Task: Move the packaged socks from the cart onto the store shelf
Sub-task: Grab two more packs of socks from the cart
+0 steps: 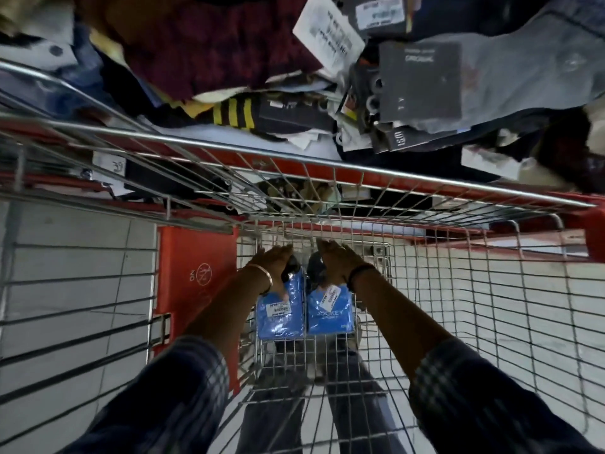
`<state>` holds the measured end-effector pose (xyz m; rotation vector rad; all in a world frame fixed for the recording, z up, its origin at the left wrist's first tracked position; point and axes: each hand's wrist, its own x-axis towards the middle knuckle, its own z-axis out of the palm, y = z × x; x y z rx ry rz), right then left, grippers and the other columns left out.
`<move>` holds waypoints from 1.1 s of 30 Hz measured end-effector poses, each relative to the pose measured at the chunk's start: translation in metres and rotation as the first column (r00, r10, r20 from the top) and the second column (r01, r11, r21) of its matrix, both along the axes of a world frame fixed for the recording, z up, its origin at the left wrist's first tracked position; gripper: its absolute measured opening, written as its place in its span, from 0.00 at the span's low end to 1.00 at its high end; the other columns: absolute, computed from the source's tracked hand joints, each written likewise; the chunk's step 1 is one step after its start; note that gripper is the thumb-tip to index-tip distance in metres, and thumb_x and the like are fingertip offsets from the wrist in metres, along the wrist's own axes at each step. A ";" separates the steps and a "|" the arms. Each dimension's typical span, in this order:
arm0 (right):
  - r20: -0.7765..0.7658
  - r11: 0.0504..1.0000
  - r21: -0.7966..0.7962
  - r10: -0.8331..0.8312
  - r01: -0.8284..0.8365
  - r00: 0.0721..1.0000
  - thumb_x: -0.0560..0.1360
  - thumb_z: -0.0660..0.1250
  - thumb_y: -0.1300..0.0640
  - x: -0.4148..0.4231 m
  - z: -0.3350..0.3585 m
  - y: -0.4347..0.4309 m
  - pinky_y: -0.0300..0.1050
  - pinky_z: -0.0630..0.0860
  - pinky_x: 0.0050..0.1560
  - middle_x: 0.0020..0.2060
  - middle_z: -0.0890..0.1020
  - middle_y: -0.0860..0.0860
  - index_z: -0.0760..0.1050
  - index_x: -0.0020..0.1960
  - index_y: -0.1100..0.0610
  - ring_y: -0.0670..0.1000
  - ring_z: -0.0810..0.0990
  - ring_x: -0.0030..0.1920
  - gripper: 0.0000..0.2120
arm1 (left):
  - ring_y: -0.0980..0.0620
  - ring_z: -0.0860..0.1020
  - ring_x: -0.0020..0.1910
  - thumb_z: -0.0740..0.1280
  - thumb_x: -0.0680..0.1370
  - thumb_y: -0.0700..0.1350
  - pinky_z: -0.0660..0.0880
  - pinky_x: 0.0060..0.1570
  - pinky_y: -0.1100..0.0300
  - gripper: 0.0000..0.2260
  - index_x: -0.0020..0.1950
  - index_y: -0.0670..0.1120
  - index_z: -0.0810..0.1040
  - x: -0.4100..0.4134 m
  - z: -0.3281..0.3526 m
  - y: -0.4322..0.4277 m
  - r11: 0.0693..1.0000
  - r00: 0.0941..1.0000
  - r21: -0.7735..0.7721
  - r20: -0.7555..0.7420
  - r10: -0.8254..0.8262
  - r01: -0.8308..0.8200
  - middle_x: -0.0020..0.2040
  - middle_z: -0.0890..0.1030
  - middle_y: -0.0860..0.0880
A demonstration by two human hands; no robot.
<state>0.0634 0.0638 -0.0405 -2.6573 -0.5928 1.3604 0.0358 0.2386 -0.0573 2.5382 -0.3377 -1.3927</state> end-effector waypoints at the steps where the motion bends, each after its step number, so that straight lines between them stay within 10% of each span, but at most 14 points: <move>1: 0.028 1.000 -0.017 0.011 -0.011 1.000 0.72 0.71 0.61 0.003 -0.002 0.003 0.52 0.59 0.71 0.72 0.62 0.62 0.48 0.75 0.64 0.60 0.61 0.71 0.41 | 0.44 0.58 0.73 0.78 0.63 0.52 0.52 0.72 0.51 0.54 0.76 0.43 0.44 0.006 0.001 -0.002 1.000 1.000 0.010 -0.009 -0.012 0.012 0.76 0.56 0.42; 7: -0.014 0.995 -0.101 -0.002 0.001 1.000 0.60 0.80 0.50 0.002 0.012 0.005 0.56 0.72 0.60 0.66 0.68 0.59 0.60 0.70 0.59 0.61 0.70 0.64 0.45 | 0.43 0.71 0.59 0.80 0.60 0.51 0.68 0.57 0.57 0.34 0.61 0.41 0.73 0.014 0.006 -0.004 0.997 0.997 -0.054 0.052 0.051 -0.048 0.61 0.72 0.42; 19: 0.420 0.995 0.028 -0.095 0.092 0.903 0.78 0.62 0.57 -0.066 0.115 -0.018 0.44 0.75 0.44 0.51 0.82 0.52 0.70 0.61 0.54 0.54 0.81 0.49 0.12 | 0.42 0.79 0.51 0.66 0.74 0.39 0.74 0.45 0.54 0.06 0.50 0.44 0.77 -0.034 0.101 -0.007 0.994 0.942 -0.045 0.317 0.112 -0.104 0.49 0.81 0.43; 25: 0.607 0.977 0.166 -0.211 0.138 0.766 0.70 0.70 0.65 -0.072 0.190 -0.024 0.40 0.73 0.35 0.45 0.84 0.52 0.78 0.56 0.53 0.54 0.83 0.42 0.16 | 0.42 0.78 0.53 0.63 0.73 0.36 0.75 0.47 0.55 0.15 0.59 0.45 0.74 -0.045 0.176 -0.016 0.993 0.839 0.121 0.541 -0.058 -0.010 0.53 0.81 0.42; 28: 0.660 0.967 0.217 -0.245 0.132 0.710 0.62 0.73 0.70 -0.068 0.222 -0.026 0.44 0.78 0.33 0.46 0.84 0.53 0.81 0.51 0.53 0.56 0.82 0.38 0.20 | 0.41 0.82 0.35 0.75 0.57 0.33 0.77 0.26 0.55 0.22 0.49 0.45 0.81 -0.045 0.210 -0.011 0.996 0.751 0.092 0.657 -0.059 -0.002 0.37 0.83 0.42; 33: 0.809 0.961 0.274 -0.250 0.036 0.531 0.55 0.77 0.72 -0.057 0.290 -0.034 0.40 0.76 0.26 0.42 0.83 0.51 0.83 0.48 0.54 0.54 0.81 0.33 0.24 | 0.44 0.82 0.30 0.74 0.53 0.33 0.74 0.22 0.59 0.23 0.47 0.44 0.81 -0.039 0.284 -0.002 0.998 0.558 -0.052 0.827 0.065 -0.039 0.35 0.83 0.43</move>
